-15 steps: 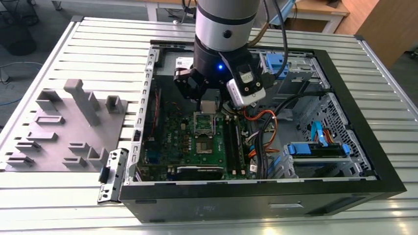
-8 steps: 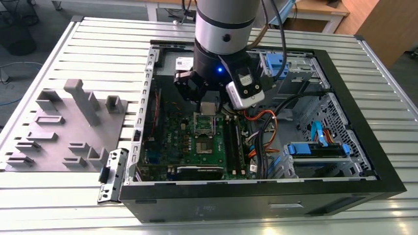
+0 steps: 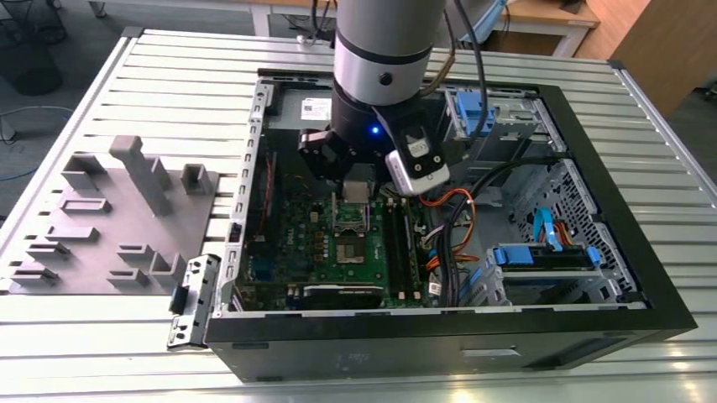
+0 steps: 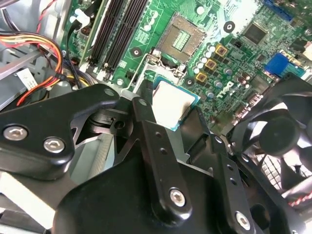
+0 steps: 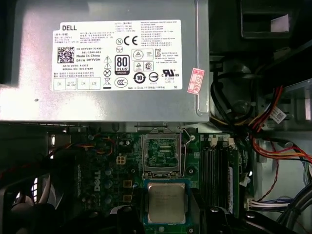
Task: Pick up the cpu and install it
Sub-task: 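Place the cpu into insertion slot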
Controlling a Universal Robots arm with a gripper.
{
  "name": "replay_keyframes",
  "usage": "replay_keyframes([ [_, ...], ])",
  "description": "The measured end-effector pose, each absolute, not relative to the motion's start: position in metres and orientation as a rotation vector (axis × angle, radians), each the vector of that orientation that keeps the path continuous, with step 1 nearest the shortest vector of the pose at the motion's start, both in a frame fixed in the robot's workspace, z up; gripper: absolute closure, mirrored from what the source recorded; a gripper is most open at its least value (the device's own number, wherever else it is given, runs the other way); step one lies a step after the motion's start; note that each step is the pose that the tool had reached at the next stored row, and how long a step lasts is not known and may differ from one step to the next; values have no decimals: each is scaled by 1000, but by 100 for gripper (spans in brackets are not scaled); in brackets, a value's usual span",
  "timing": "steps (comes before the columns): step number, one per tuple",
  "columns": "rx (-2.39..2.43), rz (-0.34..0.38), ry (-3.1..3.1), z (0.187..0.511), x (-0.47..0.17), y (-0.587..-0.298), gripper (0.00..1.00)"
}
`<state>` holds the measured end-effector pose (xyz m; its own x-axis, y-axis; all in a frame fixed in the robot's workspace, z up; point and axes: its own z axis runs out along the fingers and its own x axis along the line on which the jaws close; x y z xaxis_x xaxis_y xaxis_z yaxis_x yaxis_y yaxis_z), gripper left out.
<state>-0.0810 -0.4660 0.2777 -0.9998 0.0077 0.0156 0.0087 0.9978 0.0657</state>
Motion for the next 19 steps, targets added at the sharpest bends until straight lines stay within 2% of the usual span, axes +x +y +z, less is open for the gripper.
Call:
replay_keyframes([
  [19,-13,-103,-3125,255,-82,-473,53],
])
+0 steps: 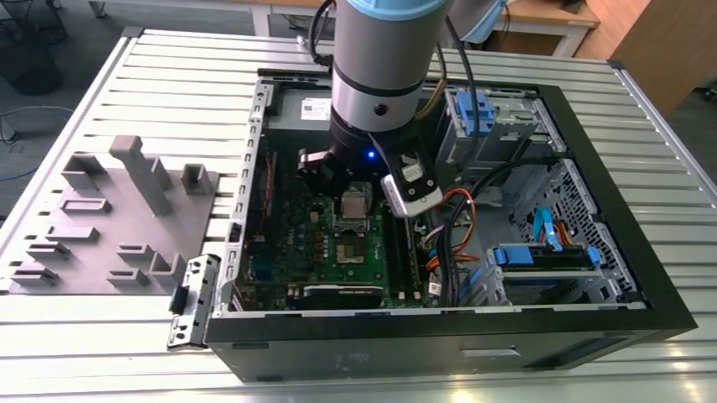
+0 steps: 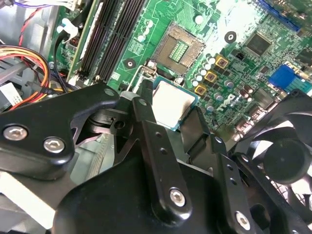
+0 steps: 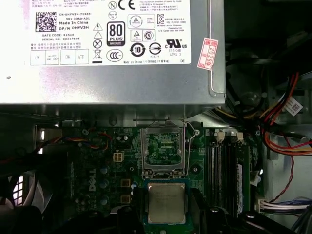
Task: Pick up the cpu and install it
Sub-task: 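Place the cpu into insertion slot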
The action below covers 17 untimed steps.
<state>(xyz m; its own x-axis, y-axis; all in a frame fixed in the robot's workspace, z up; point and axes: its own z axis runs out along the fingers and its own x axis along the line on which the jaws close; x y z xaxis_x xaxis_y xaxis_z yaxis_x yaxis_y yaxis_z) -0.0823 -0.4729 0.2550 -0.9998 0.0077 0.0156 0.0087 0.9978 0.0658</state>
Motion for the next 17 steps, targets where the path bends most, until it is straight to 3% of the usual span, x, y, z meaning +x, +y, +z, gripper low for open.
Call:
replay_keyframes([
  [17,-11,-103,-3149,250,-84,-473,53],
])
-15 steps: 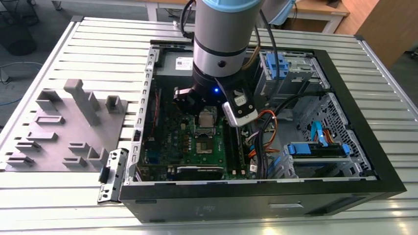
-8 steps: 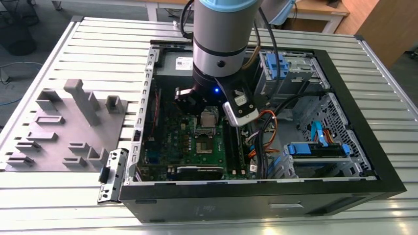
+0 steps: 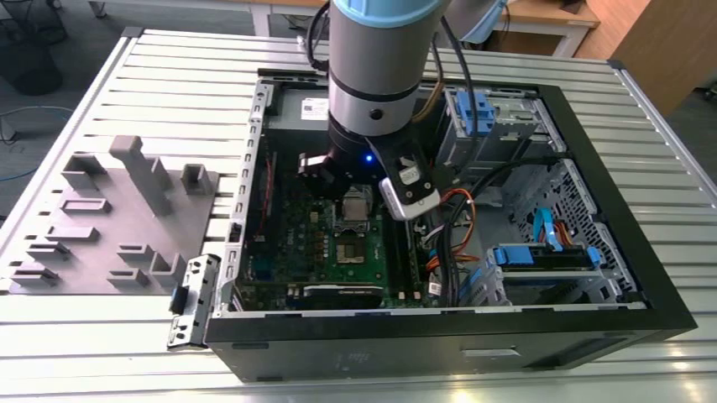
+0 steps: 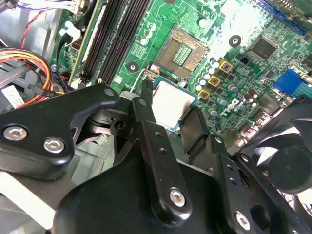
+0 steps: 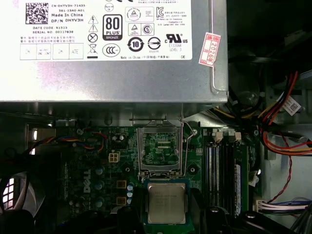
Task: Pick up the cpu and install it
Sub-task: 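Place the cpu into insertion slot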
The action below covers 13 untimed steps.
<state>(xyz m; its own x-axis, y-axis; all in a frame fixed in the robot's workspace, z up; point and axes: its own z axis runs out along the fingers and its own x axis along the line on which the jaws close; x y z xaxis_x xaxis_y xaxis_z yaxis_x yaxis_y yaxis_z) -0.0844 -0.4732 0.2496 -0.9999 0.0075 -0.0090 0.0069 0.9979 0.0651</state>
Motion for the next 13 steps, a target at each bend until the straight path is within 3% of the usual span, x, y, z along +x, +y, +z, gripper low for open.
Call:
replay_keyframes([
  [13,12,92,3131,246,-85,-473,53],
])
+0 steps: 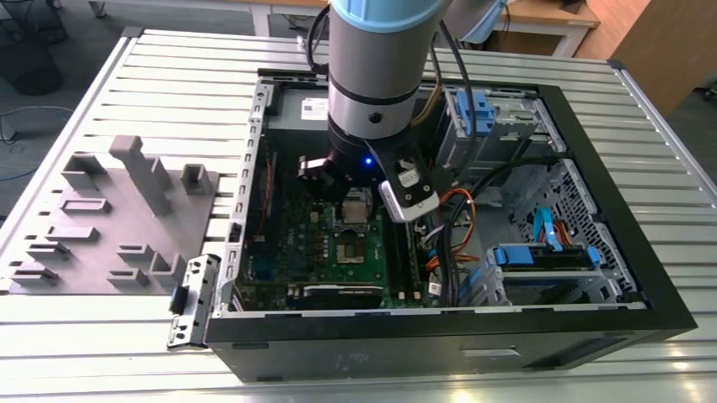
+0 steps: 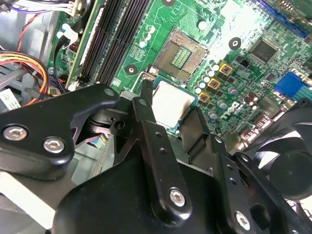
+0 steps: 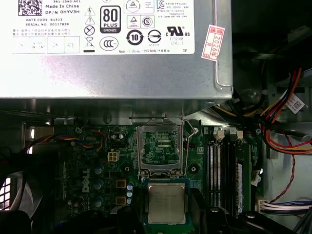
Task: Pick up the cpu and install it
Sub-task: 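Place the cpu into insertion slot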
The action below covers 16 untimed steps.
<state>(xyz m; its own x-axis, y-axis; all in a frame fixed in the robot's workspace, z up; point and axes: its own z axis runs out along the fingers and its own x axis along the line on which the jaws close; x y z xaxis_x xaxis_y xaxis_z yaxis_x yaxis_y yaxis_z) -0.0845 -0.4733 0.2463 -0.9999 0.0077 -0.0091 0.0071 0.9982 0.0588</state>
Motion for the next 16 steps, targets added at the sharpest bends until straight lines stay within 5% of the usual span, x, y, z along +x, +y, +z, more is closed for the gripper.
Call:
replay_keyframes([
  [16,12,92,3131,238,-85,-478,53],
])
